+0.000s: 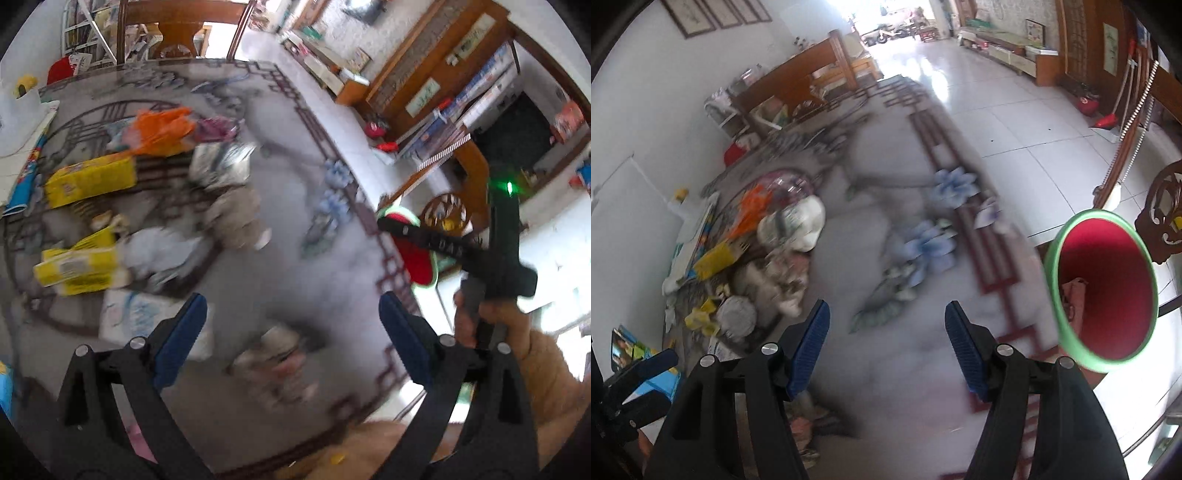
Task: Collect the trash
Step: 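Drop the water bottle into the red bin with the left tool, then grasp the pink snack wrapper with the left tool while the right tool grasps crumpled paper, then carry both items to the red bin and open both tools over it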
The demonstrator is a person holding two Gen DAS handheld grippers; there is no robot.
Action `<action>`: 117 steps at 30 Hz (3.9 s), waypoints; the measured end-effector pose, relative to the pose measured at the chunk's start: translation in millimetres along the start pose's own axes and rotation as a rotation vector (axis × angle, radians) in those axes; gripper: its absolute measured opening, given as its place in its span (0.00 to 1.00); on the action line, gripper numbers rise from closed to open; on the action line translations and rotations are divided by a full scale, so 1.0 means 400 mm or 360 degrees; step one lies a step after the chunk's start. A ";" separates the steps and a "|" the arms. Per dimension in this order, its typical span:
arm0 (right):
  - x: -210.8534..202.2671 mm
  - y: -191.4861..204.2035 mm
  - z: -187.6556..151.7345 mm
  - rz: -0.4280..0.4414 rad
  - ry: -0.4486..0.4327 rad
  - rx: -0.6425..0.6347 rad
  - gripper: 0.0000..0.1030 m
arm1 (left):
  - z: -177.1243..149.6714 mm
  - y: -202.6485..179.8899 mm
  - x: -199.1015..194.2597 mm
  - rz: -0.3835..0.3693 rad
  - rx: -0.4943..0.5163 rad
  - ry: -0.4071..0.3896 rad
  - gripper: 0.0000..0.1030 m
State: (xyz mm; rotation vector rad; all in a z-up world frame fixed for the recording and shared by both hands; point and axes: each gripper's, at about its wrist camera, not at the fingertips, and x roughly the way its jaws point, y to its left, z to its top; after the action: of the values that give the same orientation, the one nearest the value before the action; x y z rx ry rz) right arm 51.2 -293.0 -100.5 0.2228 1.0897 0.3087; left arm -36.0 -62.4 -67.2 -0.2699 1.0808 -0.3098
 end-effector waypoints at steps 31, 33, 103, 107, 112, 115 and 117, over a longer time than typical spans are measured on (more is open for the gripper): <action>0.120 0.233 -0.232 0.0106 0.0425 -0.0421 0.68 | -0.292 0.236 0.040 0.0210 -0.0234 0.0443 0.54; 0.124 0.230 -0.240 0.0144 0.0470 -0.0376 0.68 | -0.280 0.231 0.024 0.0204 -0.0259 0.0401 0.43; -0.015 0.263 -0.145 -0.0096 -0.0048 -0.0023 0.40 | 0.014 0.228 -0.130 -0.0124 -0.0160 -0.0291 0.28; 0.002 0.227 -0.115 -0.0052 -0.0025 -0.0025 0.40 | 0.037 0.210 -0.106 -0.0084 -0.0219 -0.0293 0.28; 0.015 0.173 -0.069 -0.0012 0.0004 -0.0048 0.40 | 0.066 0.169 -0.079 -0.0044 -0.0256 -0.0316 0.28; 0.018 0.143 -0.043 -0.0004 0.0014 -0.0066 0.40 | 0.081 0.146 -0.057 -0.0029 -0.0279 -0.0318 0.28; 0.015 0.126 -0.031 0.0002 0.0019 -0.0077 0.40 | 0.090 0.133 -0.040 -0.0032 -0.0301 -0.0310 0.28</action>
State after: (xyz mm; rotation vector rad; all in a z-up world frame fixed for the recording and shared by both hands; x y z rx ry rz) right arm 35.7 -243.5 -94.6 0.1790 1.0925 0.3375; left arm -4.8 -5.1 -57.4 -0.4703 0.9159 -0.1944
